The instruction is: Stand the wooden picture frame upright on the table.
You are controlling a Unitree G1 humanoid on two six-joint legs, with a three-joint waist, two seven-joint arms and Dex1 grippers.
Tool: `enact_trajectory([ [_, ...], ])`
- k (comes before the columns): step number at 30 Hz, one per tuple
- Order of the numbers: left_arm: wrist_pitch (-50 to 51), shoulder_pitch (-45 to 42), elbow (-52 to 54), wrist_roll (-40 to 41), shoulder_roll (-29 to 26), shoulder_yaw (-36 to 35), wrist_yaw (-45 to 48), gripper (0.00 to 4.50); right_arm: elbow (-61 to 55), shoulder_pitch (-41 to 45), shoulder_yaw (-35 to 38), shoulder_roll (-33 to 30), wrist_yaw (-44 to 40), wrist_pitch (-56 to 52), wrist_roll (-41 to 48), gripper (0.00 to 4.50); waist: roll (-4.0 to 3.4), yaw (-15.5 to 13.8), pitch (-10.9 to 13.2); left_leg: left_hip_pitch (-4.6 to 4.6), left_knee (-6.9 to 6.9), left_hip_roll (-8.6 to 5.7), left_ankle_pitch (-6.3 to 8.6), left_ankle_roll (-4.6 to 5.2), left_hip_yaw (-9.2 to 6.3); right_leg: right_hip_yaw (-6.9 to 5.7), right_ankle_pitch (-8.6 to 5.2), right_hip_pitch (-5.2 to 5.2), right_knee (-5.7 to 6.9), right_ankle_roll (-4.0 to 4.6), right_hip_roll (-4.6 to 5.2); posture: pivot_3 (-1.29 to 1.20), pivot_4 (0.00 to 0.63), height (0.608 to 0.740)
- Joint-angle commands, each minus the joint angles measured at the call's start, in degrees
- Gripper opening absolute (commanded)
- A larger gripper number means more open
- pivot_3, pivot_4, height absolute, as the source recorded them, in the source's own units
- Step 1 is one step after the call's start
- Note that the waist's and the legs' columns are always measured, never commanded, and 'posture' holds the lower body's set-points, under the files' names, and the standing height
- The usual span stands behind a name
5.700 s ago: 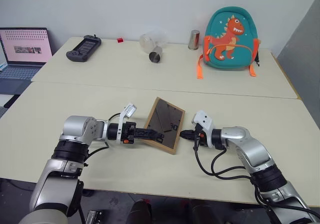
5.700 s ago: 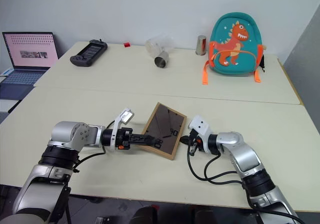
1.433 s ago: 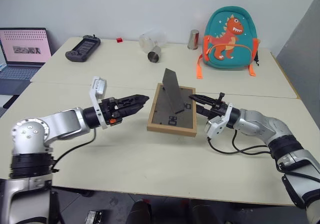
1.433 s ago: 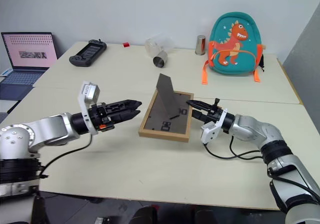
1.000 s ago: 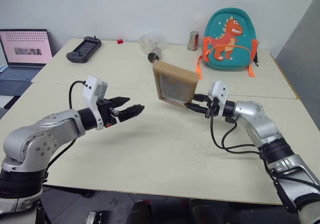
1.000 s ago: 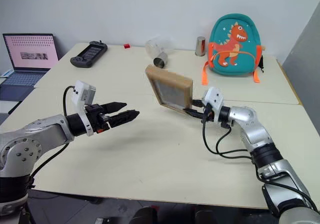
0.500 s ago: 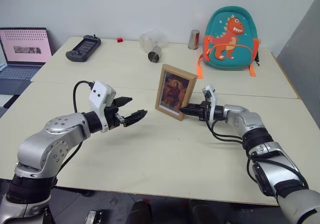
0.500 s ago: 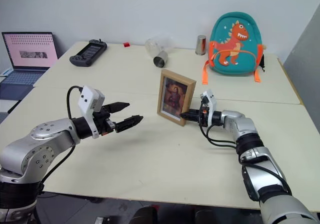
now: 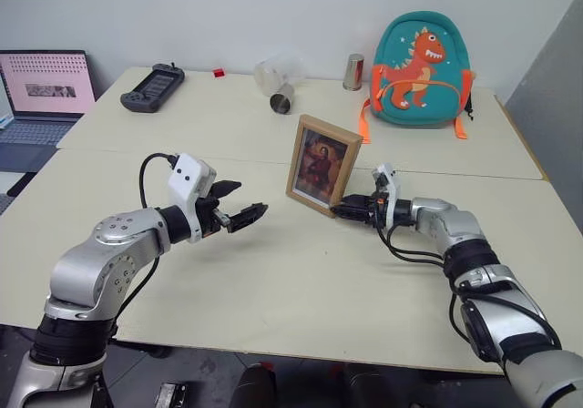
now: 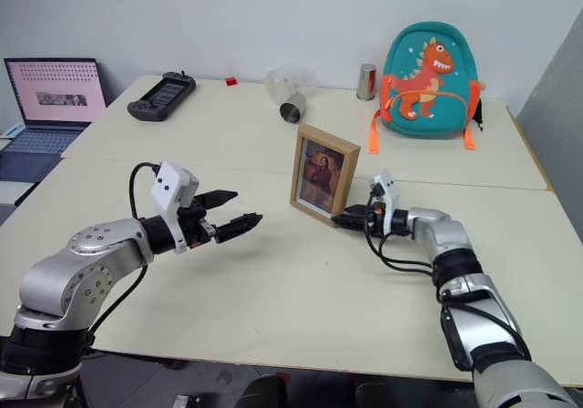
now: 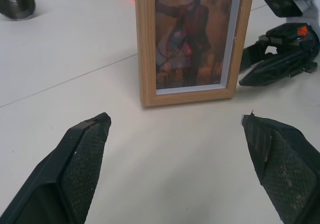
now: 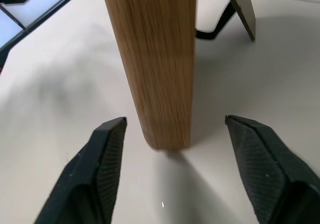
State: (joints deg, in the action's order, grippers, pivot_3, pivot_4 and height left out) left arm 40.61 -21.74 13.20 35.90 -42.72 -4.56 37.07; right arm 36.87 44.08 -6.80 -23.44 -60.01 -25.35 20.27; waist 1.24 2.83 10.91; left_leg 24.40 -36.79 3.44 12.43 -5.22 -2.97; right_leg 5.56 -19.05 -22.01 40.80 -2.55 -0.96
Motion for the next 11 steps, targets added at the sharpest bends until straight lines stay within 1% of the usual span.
enact_trajectory([
  [1, -1.48, -1.77, -2.85, -1.59, -0.15, -1.44, 1.53, 4.50, -16.78, -9.07, 3.08, -8.17, 0.47, -0.71, -1.18, 4.38, 0.00, -0.39, 0.00, 0.03, 0.00, -0.02, 0.00, 0.00, -0.01, 0.01, 0.00, 0.00, -0.03, 0.00, 0.01, 0.00, 0.150, 0.740],
  [2, -1.80, -2.18, -4.18, -2.03, -0.24, -1.70, 1.89, 4.50, -22.44, -12.35, 4.43, -10.50, 2.17, -1.16, -1.70, 4.47, 0.00, -0.54, 0.00, 0.03, 0.00, -0.02, 0.00, 0.00, 0.00, 0.01, 0.00, -0.01, -0.04, 0.00, 0.02, 0.00, 0.150, 0.740],
  [5, -2.38, -3.50, -7.34, -2.84, -0.58, -2.62, 2.88, 4.50, -37.50, -19.97, 7.90, -15.03, 5.71, -2.55, -1.52, 4.47, 0.00, -0.78, 0.00, 0.07, 0.02, -0.01, 0.01, 0.01, -0.01, 0.00, -0.01, -0.05, -0.07, -0.01, 0.01, 0.00, 0.150, 0.740],
  [9, -3.06, -6.07, -11.72, -3.78, -1.84, -3.44, 5.20, 4.50, -55.77, -24.06, 14.78, -13.73, 13.27, -15.55, 7.83, 4.47, -0.02, 0.50, 0.01, 0.06, 0.01, 0.10, 0.00, 0.01, 0.01, 0.07, -0.01, -0.11, 0.03, -0.01, -0.12, 0.00, 0.150, 0.740],
  [11, -3.34, -6.96, -13.01, -4.34, -2.35, -3.43, 6.63, 4.50, -60.21, -24.87, 16.04, -12.72, 16.45, -19.17, 9.68, 4.47, -0.02, 0.62, 0.01, 0.03, 0.01, 0.13, 0.00, 0.01, -0.02, 0.07, -0.01, -0.11, 0.08, -0.01, -0.18, 0.00, 0.150, 0.740],
])
